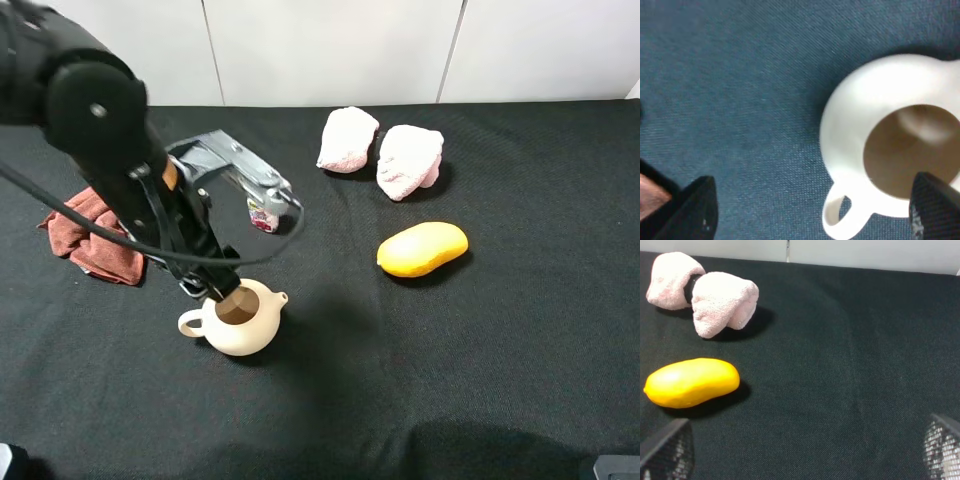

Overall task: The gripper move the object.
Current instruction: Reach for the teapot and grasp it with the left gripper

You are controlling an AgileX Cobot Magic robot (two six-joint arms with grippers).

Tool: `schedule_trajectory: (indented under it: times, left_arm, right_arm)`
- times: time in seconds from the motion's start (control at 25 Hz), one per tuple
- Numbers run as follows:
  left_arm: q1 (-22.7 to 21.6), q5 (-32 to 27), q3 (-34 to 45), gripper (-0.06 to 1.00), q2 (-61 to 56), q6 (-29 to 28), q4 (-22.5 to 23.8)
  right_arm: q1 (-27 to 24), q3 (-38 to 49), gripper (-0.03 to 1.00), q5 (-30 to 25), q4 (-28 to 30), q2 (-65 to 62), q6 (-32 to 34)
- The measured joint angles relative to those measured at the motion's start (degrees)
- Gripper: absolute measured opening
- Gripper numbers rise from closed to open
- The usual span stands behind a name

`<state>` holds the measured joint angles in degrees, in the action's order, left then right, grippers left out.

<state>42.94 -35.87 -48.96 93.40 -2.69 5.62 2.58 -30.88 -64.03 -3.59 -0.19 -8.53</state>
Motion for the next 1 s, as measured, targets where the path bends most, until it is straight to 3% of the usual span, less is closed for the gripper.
schedule_trajectory:
  times: [1.0]
  left_arm:
    - [1.5, 1.7, -2.2, 0.76, 5.5, -1.1, -0.1]
  right_arm:
    - [0.0, 0.0, 0.69, 0.1, 0.0, 0.0, 0.0]
